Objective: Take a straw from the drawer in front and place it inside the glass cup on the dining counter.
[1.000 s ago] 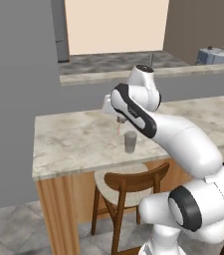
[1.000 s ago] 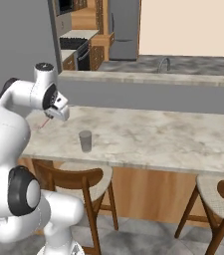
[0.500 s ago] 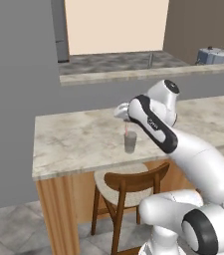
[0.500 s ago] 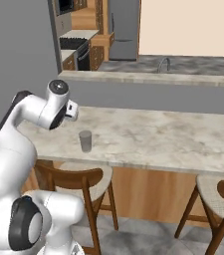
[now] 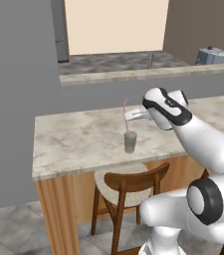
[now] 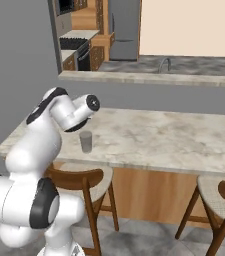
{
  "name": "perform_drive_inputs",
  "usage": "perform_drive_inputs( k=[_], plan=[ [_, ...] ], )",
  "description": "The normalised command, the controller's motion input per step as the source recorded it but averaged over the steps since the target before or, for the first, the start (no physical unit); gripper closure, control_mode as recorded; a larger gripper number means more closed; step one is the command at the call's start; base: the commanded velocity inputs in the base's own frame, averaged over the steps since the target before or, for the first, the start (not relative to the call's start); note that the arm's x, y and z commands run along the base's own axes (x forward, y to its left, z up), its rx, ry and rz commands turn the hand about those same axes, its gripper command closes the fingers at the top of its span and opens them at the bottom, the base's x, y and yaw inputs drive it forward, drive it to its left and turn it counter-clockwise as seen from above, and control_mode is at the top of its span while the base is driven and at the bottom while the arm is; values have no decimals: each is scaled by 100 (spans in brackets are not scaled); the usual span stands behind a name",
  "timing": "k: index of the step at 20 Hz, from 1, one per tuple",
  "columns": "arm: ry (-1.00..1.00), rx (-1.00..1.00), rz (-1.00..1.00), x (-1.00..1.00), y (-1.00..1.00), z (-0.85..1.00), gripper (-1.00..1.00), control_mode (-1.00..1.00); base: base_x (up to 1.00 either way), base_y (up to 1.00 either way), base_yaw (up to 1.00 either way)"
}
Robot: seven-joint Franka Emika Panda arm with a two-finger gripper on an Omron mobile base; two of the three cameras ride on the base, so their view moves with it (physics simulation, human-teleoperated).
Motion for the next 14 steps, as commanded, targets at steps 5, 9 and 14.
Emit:
perform_drive_inputs(
  k=[5, 9, 14],
  plan=[
    [-9, 4, 32, 30, -2, 0, 100, -100, 0, 0, 0],
    [-1, 4, 24, 28, -1, 0, 100, -100, 0, 0, 0],
    [0, 3, 8, 8, 0, 0, 100, -100, 0, 0, 0]
  ],
)
